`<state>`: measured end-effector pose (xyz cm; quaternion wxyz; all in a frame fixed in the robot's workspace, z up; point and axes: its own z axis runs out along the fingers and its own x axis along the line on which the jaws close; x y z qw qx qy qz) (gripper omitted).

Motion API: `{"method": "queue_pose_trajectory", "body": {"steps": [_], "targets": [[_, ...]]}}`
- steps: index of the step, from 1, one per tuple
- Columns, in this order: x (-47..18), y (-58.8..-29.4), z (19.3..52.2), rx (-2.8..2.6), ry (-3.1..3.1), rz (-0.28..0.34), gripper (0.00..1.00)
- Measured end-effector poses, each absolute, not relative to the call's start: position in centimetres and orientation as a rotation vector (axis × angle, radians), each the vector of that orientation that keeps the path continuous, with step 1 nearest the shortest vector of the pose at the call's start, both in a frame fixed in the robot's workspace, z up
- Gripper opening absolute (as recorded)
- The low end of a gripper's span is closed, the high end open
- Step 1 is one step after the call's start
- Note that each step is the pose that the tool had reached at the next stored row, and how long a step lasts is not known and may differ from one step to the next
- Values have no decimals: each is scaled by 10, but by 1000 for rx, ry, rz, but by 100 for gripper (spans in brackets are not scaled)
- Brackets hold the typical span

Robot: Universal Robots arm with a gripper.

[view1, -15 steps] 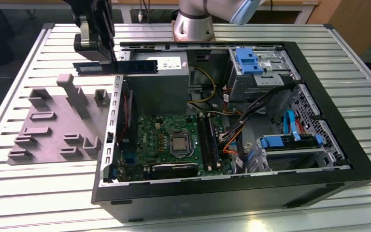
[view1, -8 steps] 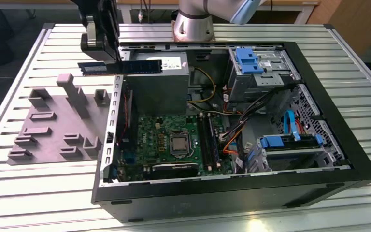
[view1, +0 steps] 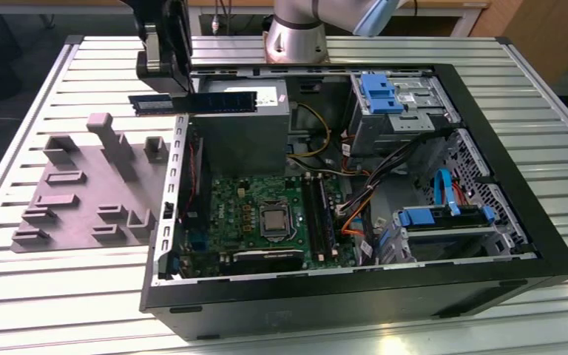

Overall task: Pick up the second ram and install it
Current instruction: 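Pick up the second ram and move it above second insertion slot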

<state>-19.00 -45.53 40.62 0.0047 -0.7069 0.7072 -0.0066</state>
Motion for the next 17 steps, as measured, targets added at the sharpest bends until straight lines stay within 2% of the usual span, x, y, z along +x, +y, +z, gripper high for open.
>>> {"method": "queue_pose_trajectory", "body": {"steps": [17], "targets": [[-175, -455, 406, -2214, 2215, -21, 14]]}}
